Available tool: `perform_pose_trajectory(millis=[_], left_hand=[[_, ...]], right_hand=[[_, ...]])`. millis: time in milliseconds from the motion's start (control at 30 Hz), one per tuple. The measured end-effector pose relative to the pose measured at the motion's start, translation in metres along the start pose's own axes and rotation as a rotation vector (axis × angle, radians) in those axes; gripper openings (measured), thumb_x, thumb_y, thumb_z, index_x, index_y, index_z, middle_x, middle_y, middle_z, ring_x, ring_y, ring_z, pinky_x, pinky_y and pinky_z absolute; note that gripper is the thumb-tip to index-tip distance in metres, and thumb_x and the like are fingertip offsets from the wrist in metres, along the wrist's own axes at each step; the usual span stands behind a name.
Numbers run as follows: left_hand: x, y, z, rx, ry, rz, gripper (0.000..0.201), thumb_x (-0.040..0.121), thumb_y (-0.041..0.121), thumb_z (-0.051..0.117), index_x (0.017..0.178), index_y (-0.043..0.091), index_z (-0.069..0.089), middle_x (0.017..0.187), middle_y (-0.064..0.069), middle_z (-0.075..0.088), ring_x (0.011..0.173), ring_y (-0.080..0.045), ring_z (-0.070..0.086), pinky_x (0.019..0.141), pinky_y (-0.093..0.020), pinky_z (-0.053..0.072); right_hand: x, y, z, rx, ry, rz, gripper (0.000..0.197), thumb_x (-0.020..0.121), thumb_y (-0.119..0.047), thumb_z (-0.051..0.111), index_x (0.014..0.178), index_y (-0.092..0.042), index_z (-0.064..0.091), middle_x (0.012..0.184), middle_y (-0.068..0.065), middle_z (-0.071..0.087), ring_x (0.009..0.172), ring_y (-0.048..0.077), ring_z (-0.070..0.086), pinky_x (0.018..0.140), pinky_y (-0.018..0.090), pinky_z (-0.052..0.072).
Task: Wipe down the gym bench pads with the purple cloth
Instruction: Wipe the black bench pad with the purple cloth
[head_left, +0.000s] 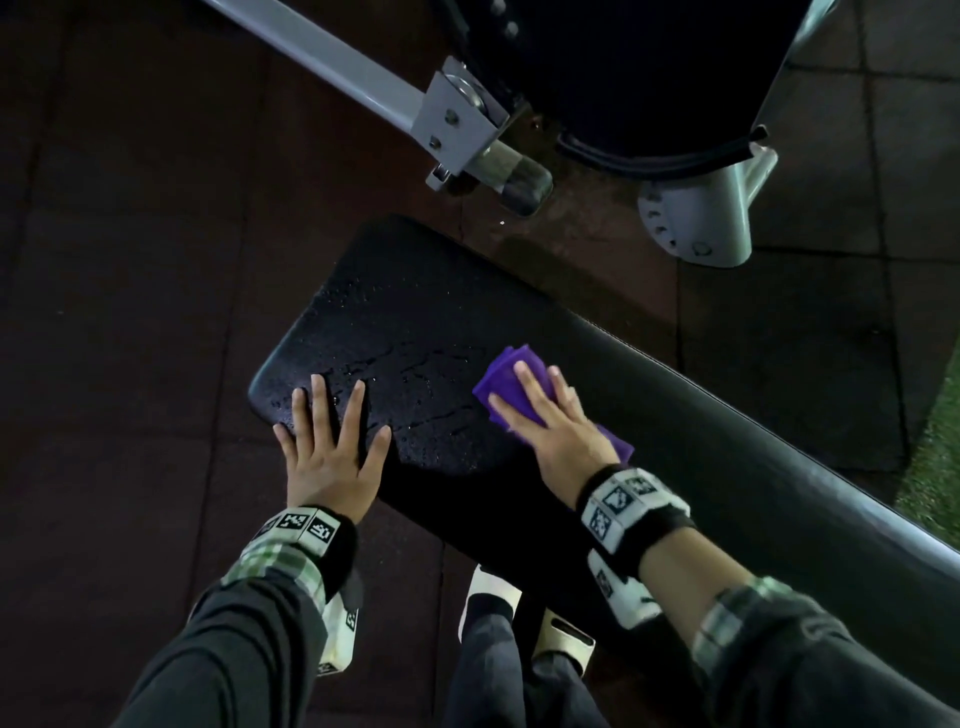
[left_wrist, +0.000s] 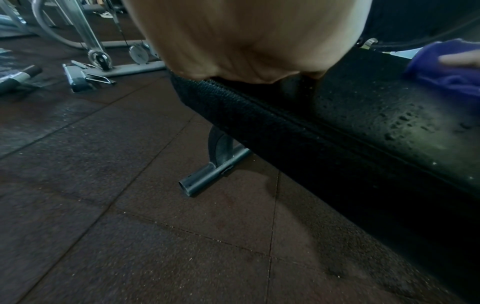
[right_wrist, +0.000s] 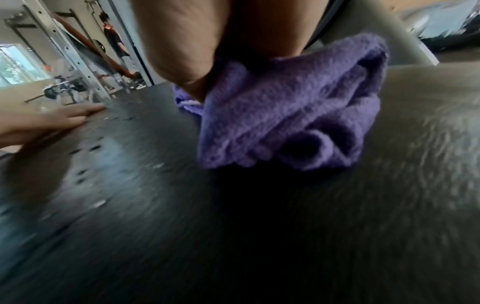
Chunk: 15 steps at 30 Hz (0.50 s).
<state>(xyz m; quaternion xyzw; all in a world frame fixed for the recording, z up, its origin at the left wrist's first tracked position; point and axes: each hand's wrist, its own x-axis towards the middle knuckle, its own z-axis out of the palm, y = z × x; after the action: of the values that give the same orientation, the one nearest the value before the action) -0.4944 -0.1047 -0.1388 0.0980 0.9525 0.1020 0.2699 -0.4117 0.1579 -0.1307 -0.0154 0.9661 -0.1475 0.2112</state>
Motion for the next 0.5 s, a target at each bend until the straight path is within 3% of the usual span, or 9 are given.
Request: perform_pose_trajectory(millis=[100,167,233,300,333,400,433,500], left_hand=[[0.001,0.0,-0.002,0.005,-0.025,0.003,0.074,0.079,0.075,0.001,0.145,0.047,-0.017,0.147,0.012,-0.042,0.133,-0.01,-0.043,0.112,-0.044,-0.021],[0.0,-0.001,-0.002,0.007,-0.047,0.003,0.072,0.08,0.075,0.0,0.144,0.047,-0.02,0.146,0.011,-0.044,0.133,-0.011,-0.044,0.112,-0.044,-0.022],[0.0,-0.001,-0.002,0.004,-0.048,0.006,0.071,0.081,0.074,-0.001,0.145,0.047,-0.02,0.147,0.01,-0.044,0.134,-0.011,-0.043,0.113,-0.045,-0.021],[0.001,-0.001,-0.002,0.006,-0.043,0.01,0.071,0.081,0.074,-0.001,0.145,0.047,-0.02,0.147,0.01,-0.044,0.134,-0.012,-0.043,0.113,-0.045,-0.021],[0.001,-0.002,-0.001,0.007,-0.042,0.011,0.072,0.081,0.074,-0.001,0.145,0.046,-0.02,0.147,0.01,-0.044,0.133,-0.012,-0.043,0.113,-0.044,-0.021],[0.0,-0.003,-0.001,0.004,-0.04,0.017,0.072,0.081,0.074,-0.001,0.144,0.046,-0.02,0.145,0.011,-0.045,0.133,-0.012,-0.044,0.112,-0.044,-0.022],[0.0,-0.003,-0.002,-0.002,-0.037,0.022,0.072,0.081,0.074,0.0,0.144,0.047,-0.019,0.146,0.011,-0.045,0.133,-0.012,-0.044,0.111,-0.044,-0.022],[0.0,-0.003,-0.002,-0.024,-0.03,0.025,0.072,0.081,0.073,0.002,0.144,0.047,-0.018,0.147,0.012,-0.042,0.134,-0.012,-0.042,0.111,-0.044,-0.023]], right_hand=[[-0.032,-0.009,0.019,-0.139,-0.023,-0.192,0.068,0.086,-0.031,0.039,0.147,-0.039,0.01,0.157,0.005,0.004,0.14,0.044,0.011,0.108,0.05,0.019],[-0.067,0.002,0.028,-0.188,-0.051,-0.217,0.068,0.082,-0.033,0.046,0.145,-0.038,0.022,0.154,0.006,0.02,0.135,0.042,0.029,0.102,0.043,0.033],[-0.097,0.017,0.029,-0.183,0.014,-0.209,0.073,0.078,-0.025,0.043,0.146,-0.038,0.019,0.155,0.005,0.018,0.133,0.039,0.033,0.096,0.043,0.045],[-0.106,0.028,0.02,-0.139,0.046,-0.167,0.076,0.075,-0.018,0.04,0.146,-0.036,0.019,0.157,0.002,0.005,0.13,0.04,0.036,0.088,0.045,0.052],[-0.102,0.032,0.015,-0.14,0.053,-0.161,0.072,0.076,-0.016,0.04,0.144,-0.033,0.028,0.157,-0.001,0.003,0.131,0.041,0.035,0.089,0.046,0.051],[-0.083,0.038,0.01,-0.202,-0.037,-0.136,0.059,0.081,-0.018,0.029,0.138,-0.027,0.041,0.157,-0.002,0.008,0.138,0.042,0.016,0.103,0.054,0.036],[-0.07,0.037,0.01,-0.189,-0.067,-0.078,0.061,0.083,-0.021,0.02,0.141,-0.028,0.037,0.157,0.002,0.01,0.141,0.038,0.006,0.108,0.057,0.027],[-0.041,0.026,0.008,-0.126,-0.034,0.043,0.066,0.081,-0.022,0.017,0.146,-0.032,0.019,0.156,0.008,0.012,0.143,0.034,0.004,0.109,0.06,0.02]])
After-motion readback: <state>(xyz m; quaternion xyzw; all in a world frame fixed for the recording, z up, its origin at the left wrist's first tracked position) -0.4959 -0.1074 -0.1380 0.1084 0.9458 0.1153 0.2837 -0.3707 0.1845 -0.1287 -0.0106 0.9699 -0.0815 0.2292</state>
